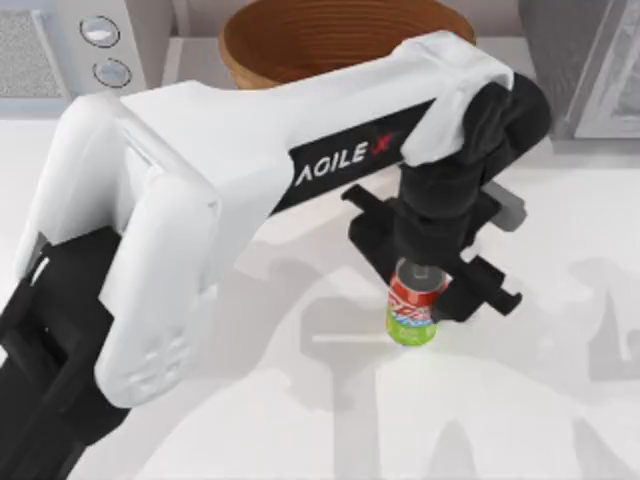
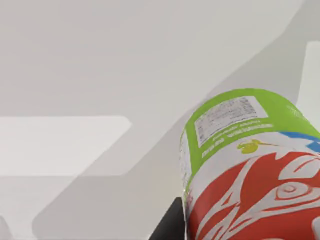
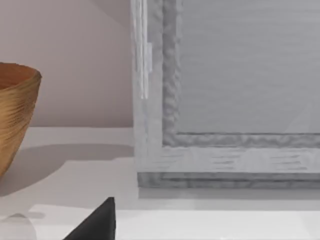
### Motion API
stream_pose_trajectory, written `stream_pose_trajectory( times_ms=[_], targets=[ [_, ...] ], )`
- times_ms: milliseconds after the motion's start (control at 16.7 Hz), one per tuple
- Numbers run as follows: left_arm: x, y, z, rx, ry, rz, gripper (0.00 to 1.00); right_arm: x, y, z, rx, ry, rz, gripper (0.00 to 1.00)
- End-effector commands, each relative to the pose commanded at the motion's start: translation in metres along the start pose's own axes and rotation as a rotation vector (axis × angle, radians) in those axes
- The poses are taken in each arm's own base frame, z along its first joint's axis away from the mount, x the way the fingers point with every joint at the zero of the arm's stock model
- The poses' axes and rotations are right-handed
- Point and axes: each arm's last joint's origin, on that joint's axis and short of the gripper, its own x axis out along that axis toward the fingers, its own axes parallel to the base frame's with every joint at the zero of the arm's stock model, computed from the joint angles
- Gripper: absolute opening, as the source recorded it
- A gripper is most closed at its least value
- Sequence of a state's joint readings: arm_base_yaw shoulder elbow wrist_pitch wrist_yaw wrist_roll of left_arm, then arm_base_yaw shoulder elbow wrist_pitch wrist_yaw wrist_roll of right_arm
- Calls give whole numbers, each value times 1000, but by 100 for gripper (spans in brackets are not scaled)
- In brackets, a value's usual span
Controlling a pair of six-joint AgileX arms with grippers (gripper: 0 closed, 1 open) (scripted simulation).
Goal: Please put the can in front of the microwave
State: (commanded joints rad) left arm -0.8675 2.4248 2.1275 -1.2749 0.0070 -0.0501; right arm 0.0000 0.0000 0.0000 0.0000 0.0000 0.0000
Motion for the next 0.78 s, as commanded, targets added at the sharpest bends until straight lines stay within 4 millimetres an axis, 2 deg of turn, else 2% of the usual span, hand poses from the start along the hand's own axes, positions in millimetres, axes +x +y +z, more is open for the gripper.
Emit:
stream_pose_trajectory(
  times_ms=[240,780],
  targets=[
    [0,0,0,0,0,0,2,0,0,0,0,0,0,100],
    [0,1,0,0,1,0,0,0,0,0,0,0,0,100]
  ],
)
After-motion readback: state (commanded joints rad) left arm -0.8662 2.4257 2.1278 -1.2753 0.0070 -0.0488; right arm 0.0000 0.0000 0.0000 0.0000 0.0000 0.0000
